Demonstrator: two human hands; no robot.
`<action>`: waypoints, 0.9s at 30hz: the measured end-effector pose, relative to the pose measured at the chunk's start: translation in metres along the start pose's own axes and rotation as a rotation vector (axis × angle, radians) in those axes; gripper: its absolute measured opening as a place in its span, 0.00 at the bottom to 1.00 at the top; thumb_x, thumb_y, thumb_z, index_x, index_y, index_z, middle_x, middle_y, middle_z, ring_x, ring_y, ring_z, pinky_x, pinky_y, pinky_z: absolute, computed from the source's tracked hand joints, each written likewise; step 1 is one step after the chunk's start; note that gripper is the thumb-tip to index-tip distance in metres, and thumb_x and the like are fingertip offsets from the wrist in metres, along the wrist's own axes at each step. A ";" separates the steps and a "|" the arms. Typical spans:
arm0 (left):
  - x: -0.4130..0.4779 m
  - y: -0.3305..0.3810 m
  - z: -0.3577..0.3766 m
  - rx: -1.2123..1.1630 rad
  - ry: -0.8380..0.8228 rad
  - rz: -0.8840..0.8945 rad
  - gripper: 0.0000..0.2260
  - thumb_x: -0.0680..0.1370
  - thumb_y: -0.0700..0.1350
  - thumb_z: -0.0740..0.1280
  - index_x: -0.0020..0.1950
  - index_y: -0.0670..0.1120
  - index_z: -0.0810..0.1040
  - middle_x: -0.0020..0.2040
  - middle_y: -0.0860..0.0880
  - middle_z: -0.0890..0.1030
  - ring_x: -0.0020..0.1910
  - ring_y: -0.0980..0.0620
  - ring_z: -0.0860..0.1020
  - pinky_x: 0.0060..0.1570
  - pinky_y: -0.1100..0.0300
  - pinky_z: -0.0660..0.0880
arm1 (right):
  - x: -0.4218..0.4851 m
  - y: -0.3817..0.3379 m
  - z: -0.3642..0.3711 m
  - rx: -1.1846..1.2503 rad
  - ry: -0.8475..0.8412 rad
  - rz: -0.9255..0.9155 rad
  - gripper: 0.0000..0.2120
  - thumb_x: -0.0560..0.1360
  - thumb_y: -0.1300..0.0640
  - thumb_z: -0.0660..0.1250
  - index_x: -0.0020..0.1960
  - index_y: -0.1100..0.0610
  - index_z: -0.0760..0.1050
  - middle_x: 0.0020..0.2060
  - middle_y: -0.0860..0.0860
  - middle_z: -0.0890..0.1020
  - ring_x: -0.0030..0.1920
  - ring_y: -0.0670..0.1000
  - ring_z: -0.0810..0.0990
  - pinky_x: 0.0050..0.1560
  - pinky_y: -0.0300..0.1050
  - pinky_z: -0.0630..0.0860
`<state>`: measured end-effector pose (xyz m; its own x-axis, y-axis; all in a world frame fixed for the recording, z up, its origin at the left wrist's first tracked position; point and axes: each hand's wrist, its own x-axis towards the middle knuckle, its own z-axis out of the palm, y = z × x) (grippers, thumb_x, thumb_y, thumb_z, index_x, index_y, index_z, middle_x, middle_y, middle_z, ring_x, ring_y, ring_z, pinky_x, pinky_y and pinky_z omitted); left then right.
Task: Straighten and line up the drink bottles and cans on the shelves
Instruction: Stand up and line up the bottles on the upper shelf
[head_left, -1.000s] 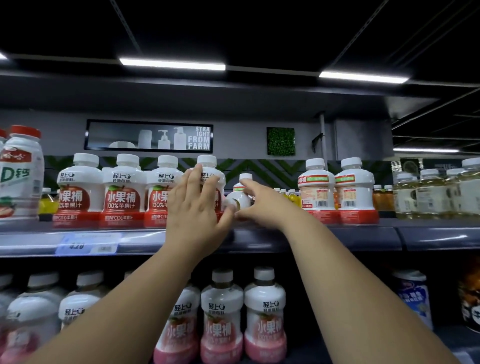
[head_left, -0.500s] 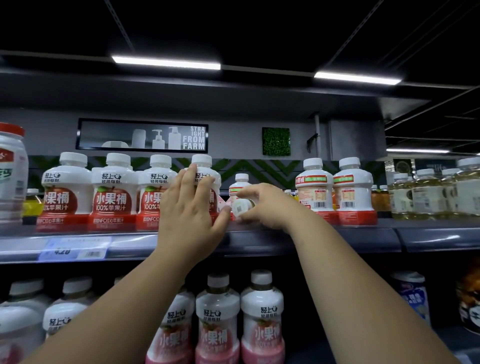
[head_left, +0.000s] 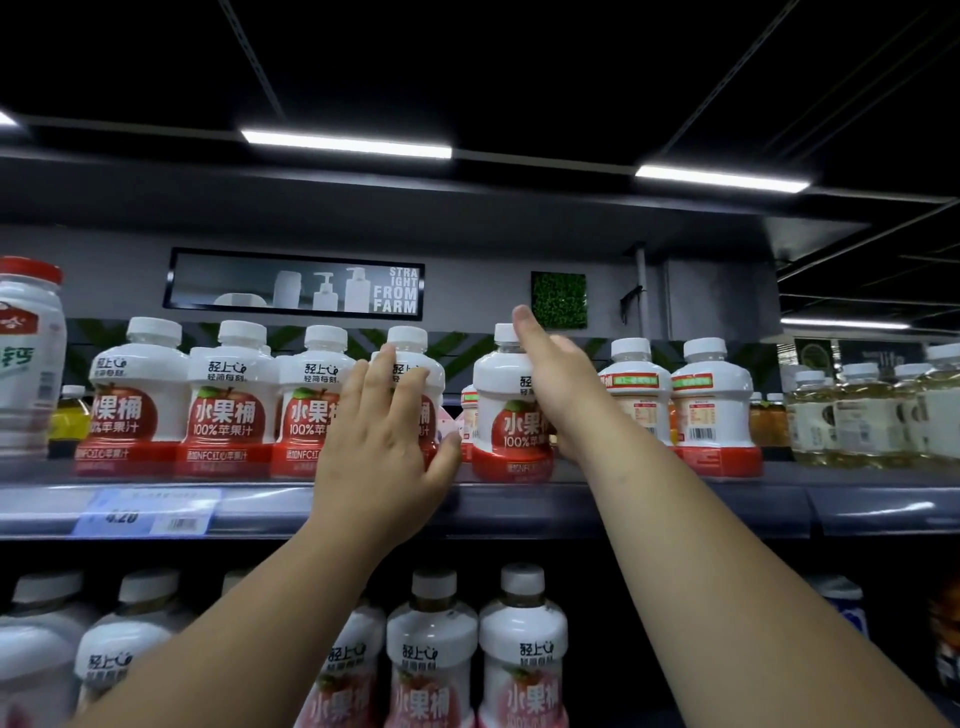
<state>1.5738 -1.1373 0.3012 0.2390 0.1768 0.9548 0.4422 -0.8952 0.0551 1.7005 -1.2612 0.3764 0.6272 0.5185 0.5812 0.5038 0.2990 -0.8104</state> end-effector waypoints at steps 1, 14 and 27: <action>-0.001 0.001 0.000 -0.009 -0.015 -0.010 0.30 0.77 0.63 0.56 0.75 0.51 0.59 0.80 0.44 0.52 0.79 0.44 0.49 0.75 0.51 0.46 | -0.002 0.002 0.000 -0.022 -0.046 0.025 0.31 0.69 0.26 0.63 0.58 0.49 0.73 0.52 0.52 0.82 0.51 0.54 0.82 0.56 0.56 0.77; 0.006 -0.009 -0.015 0.078 -0.068 -0.032 0.33 0.74 0.60 0.63 0.76 0.53 0.57 0.78 0.47 0.59 0.77 0.45 0.56 0.75 0.49 0.52 | -0.027 0.042 0.015 -0.886 0.156 -0.357 0.44 0.72 0.28 0.62 0.77 0.49 0.50 0.64 0.52 0.79 0.61 0.58 0.78 0.54 0.51 0.73; -0.001 -0.033 -0.014 0.200 -0.003 0.005 0.33 0.75 0.68 0.53 0.77 0.54 0.60 0.74 0.49 0.68 0.75 0.47 0.62 0.72 0.45 0.54 | -0.031 0.045 0.015 -0.913 0.163 -0.400 0.43 0.73 0.29 0.61 0.78 0.48 0.47 0.66 0.51 0.78 0.62 0.57 0.79 0.54 0.50 0.74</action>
<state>1.5473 -1.1140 0.3028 0.2443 0.1737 0.9540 0.6038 -0.7971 -0.0095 1.6951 -1.2521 0.3210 0.3518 0.3782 0.8563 0.9140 -0.3365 -0.2268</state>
